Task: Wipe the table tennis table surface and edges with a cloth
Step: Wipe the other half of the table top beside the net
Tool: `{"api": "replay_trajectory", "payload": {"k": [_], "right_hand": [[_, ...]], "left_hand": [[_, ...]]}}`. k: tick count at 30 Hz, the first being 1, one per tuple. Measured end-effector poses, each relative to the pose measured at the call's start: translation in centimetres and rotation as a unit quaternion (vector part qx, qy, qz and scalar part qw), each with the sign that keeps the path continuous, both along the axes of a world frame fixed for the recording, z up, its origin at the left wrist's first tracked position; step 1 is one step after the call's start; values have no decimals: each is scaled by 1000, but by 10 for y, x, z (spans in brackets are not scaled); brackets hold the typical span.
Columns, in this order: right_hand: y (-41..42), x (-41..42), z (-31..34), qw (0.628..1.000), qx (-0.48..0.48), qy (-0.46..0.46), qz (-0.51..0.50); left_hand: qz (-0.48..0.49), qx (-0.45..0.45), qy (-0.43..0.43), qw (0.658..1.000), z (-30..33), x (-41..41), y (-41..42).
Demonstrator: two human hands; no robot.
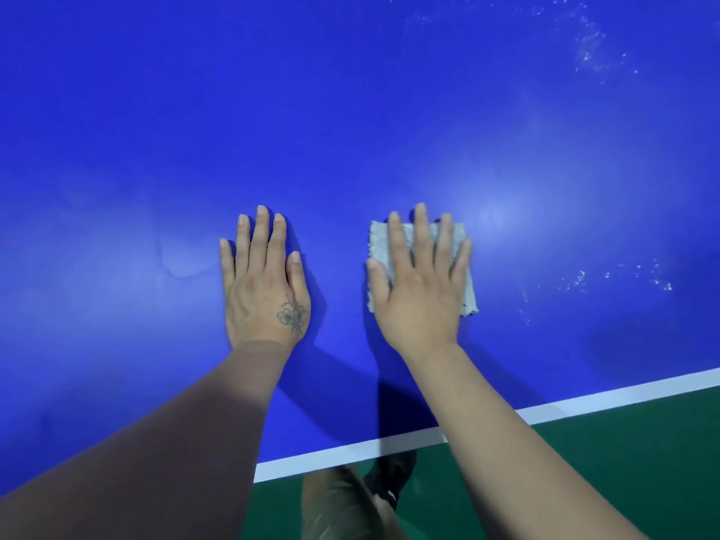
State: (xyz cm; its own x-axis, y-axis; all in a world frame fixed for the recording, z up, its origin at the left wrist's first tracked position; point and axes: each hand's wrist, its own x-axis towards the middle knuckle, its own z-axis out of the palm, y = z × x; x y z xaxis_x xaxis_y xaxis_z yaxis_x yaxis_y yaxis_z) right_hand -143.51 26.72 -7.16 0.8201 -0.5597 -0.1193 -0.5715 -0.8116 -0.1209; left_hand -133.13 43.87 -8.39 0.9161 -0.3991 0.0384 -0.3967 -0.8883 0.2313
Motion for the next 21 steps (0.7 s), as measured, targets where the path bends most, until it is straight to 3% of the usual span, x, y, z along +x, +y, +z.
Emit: {"api": "replay_trajectory", "payload": {"k": [5, 9, 14, 18, 21], "right_hand": [[31, -40, 5, 994, 23, -13, 107], [9, -93, 4, 991, 22, -11, 131], [-52, -102, 5, 999, -9, 12, 40], [-73, -52, -3, 998, -20, 8, -58], [-70, -5, -7, 998, -3, -11, -64]], "left_hand": [[0, -11, -2, 1000, 1, 0, 2], [2, -11, -1, 1000, 0, 0, 2], [1, -12, -9, 1000, 1, 0, 2], [0, -18, -6, 1000, 2, 0, 0], [-8, -14, -20, 1000, 2, -1, 0]]}}
